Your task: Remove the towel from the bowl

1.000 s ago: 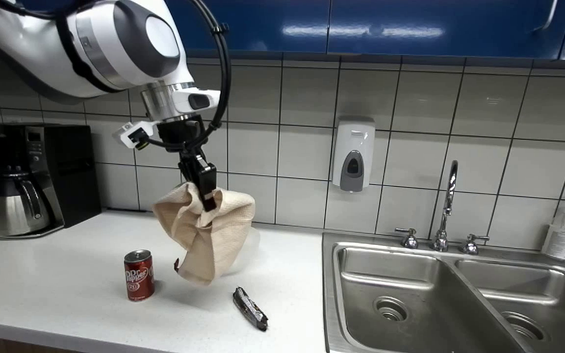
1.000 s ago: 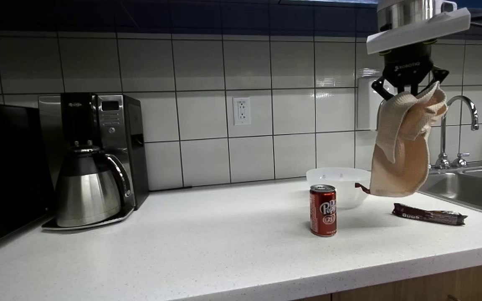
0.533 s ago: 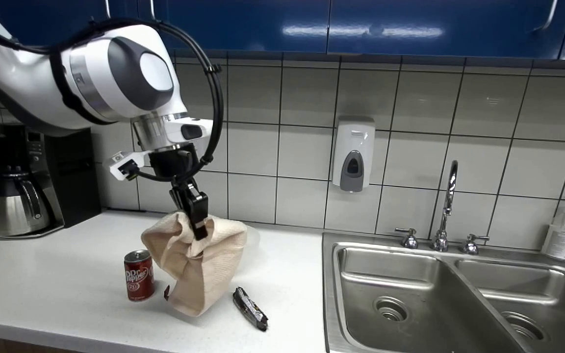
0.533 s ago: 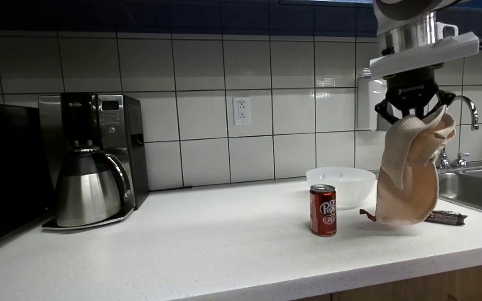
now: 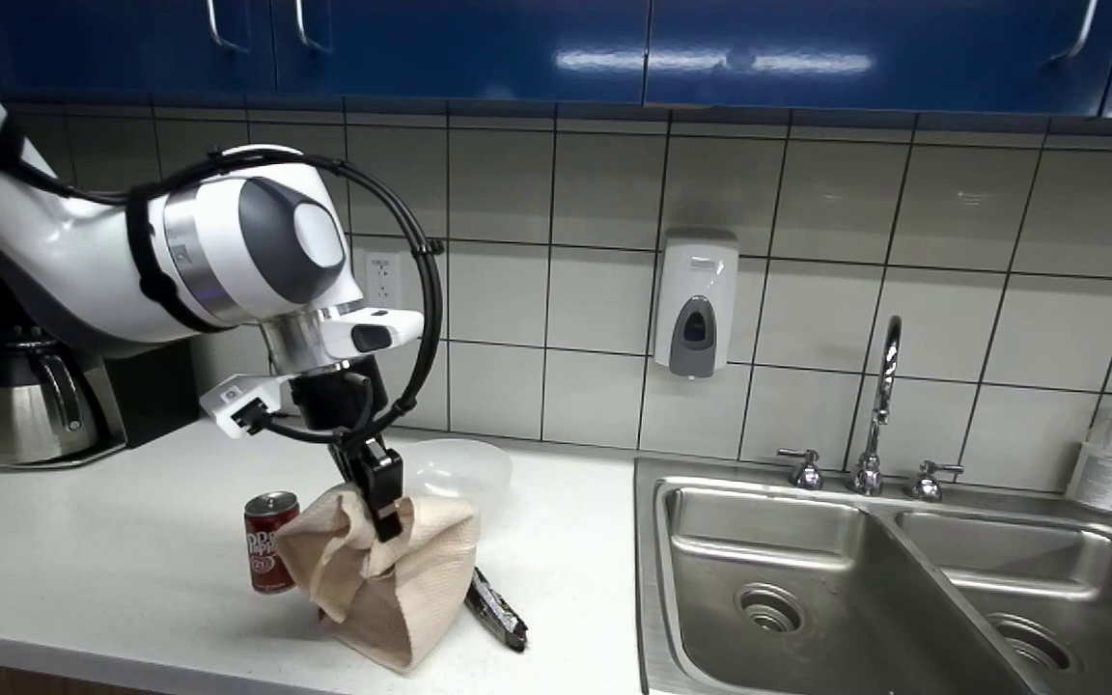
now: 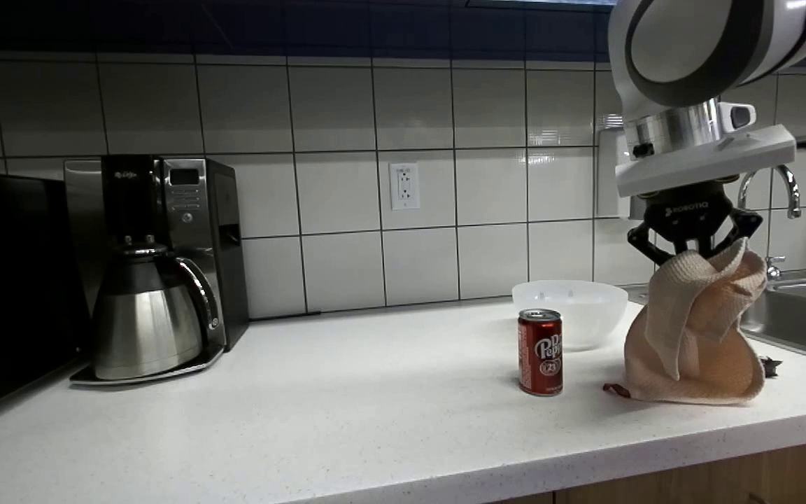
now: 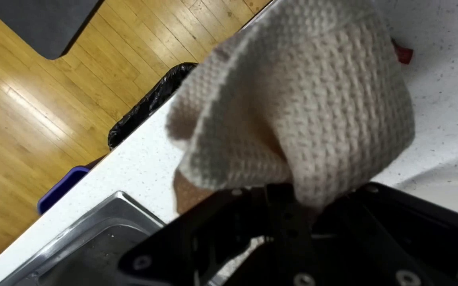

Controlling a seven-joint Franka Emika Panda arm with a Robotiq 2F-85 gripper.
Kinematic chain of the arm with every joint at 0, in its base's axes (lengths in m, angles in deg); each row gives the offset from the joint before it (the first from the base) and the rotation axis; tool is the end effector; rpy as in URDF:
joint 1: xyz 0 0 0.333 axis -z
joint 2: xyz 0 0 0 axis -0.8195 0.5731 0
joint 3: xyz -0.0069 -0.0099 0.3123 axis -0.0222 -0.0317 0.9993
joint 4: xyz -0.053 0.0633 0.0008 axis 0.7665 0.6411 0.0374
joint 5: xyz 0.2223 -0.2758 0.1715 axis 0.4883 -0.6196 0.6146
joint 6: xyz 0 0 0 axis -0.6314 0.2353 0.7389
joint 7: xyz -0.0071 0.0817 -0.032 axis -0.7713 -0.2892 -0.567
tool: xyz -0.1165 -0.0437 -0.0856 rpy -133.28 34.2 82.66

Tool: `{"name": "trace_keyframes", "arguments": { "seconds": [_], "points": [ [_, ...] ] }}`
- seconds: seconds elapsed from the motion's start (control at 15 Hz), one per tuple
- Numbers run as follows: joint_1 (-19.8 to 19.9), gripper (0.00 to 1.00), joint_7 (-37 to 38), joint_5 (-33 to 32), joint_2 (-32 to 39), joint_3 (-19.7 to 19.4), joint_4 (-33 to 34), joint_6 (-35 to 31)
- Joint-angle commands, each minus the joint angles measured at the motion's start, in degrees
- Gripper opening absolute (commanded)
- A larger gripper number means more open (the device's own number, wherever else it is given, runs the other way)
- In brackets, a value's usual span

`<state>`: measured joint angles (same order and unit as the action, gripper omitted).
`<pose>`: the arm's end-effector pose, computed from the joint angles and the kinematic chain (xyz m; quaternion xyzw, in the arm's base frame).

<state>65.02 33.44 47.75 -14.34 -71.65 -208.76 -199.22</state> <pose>0.3871 -0.0573 0.2631 0.9367 -0.3209 0.0626 0.1255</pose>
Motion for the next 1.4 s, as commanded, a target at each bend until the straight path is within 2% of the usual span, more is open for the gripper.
{"name": "trace_keyframes", "arguments": {
  "seconds": [0.0, 0.2, 0.47, 0.73, 0.8, 0.93, 1.13, 1.33],
  "points": [
    [2.0, 0.02, 6.0, -5.4, 5.6, 1.8, 1.0, -3.3],
    [1.8, 0.02, 13.3, -12.6, 11.0, 1.3, 2.5, -5.2],
    [-0.9, 0.02, 23.2, -21.1, 17.6, -1.1, 6.3, -5.4],
    [-4.2, 0.02, 28.1, -24.5, 22.0, -3.4, 9.5, -4.8],
    [-5.0, 0.33, 27.8, -23.9, 22.5, -3.8, 9.9, -4.5],
    [-6.1, 0.41, 25.4, -21.4, 22.8, -4.5, 10.2, -4.2],
    [-6.7, 0.62, 21.0, -17.6, 20.5, -5.1, 10.0, -3.5],
    [-6.5, 0.86, 13.3, -10.1, 16.9, -5.4, 10.1, -1.5]
  ]
}}
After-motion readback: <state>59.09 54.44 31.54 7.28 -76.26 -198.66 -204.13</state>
